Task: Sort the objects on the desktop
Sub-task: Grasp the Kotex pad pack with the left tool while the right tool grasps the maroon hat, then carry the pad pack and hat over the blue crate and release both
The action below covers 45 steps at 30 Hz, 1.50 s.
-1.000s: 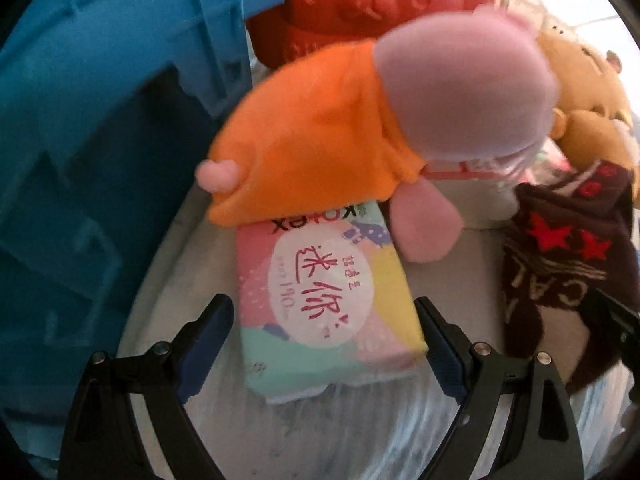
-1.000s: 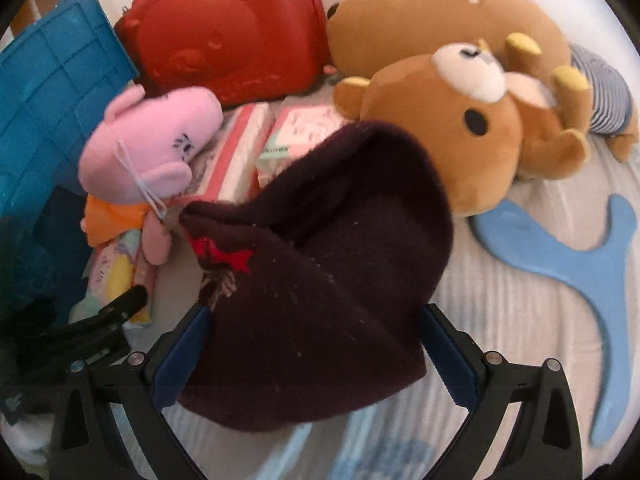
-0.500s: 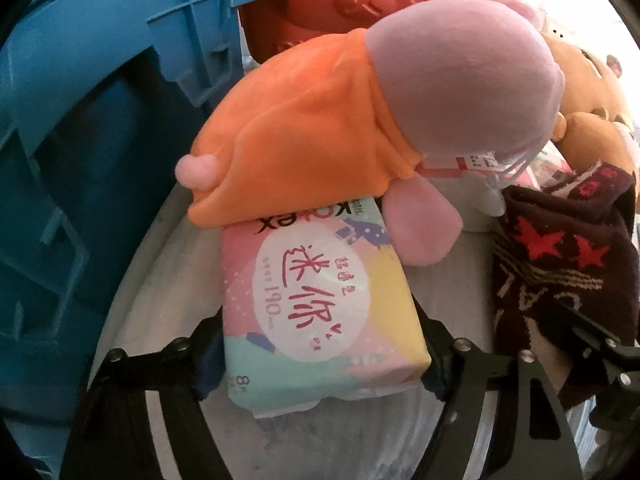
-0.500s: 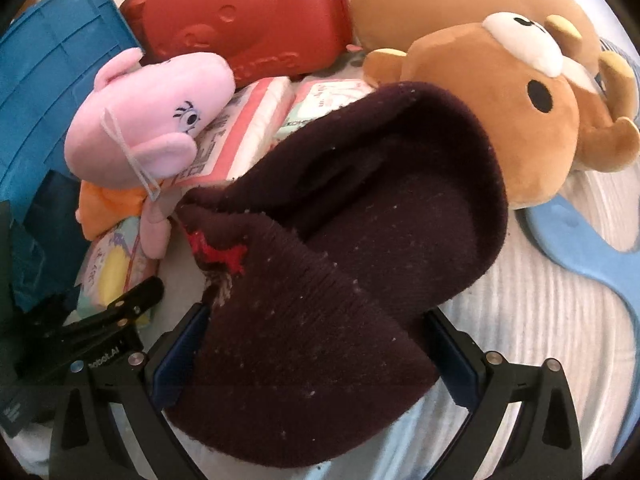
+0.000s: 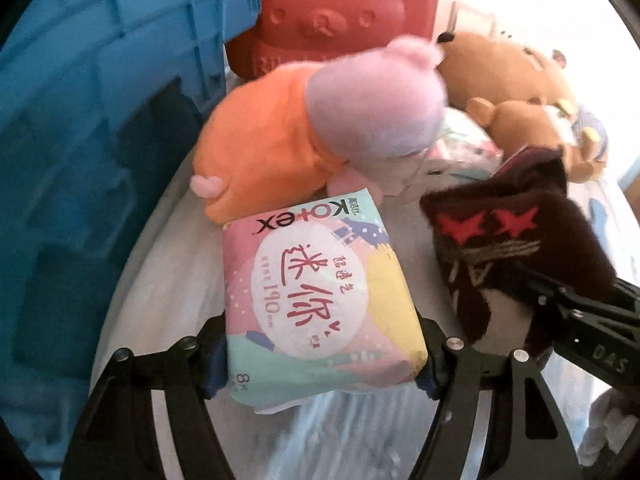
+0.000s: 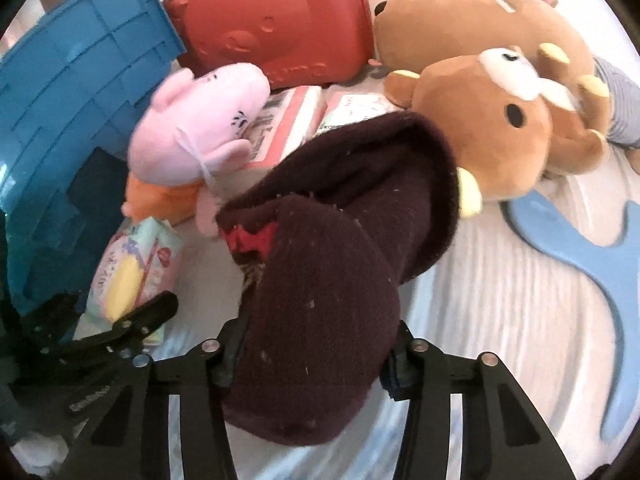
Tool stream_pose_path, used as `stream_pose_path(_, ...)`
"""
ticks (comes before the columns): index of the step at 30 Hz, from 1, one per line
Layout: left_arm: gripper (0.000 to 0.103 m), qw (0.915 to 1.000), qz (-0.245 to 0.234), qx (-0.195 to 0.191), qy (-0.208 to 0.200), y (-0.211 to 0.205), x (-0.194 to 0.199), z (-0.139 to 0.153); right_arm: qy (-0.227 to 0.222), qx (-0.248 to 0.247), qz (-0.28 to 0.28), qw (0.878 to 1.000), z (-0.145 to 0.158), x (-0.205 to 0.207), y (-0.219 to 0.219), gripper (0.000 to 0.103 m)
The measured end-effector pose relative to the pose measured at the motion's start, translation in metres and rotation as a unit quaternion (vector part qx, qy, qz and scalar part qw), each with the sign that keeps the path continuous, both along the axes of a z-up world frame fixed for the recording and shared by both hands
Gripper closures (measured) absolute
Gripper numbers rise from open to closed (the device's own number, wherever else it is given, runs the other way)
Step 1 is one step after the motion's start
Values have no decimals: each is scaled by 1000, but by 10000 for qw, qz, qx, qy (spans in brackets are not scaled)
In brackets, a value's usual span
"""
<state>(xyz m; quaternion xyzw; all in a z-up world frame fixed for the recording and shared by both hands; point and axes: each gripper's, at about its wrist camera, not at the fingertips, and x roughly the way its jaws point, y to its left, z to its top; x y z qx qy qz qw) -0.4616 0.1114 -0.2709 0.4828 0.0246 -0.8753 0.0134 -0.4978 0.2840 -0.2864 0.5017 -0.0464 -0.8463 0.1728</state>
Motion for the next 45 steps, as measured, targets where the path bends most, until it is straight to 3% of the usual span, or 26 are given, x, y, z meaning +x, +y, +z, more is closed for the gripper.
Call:
stream_pose_path(6, 33, 9992, -115, 72, 366, 3, 42, 45, 170, -46, -5, 9998, 38, 41, 16, 63)
stream_pose_path(14, 33, 9942, -305, 97, 1026, 8, 92, 131, 863, -75, -19, 9962, 108, 94, 20, 63)
stream_pose_path(27, 33, 9799, -58, -75, 1991, -4, 182, 219, 2061, -161, 533, 9769, 217, 176, 2, 66)
stream_pose_path(36, 33, 9658, 271, -248, 2568, -57, 212, 272, 2822, -410, 1049, 9527, 291, 199, -55, 68)
stream_pose_path(45, 33, 9522, 589, -642, 2928, -187, 210, 309, 3621, -756, 1513, 9167, 363, 189, -189, 70)
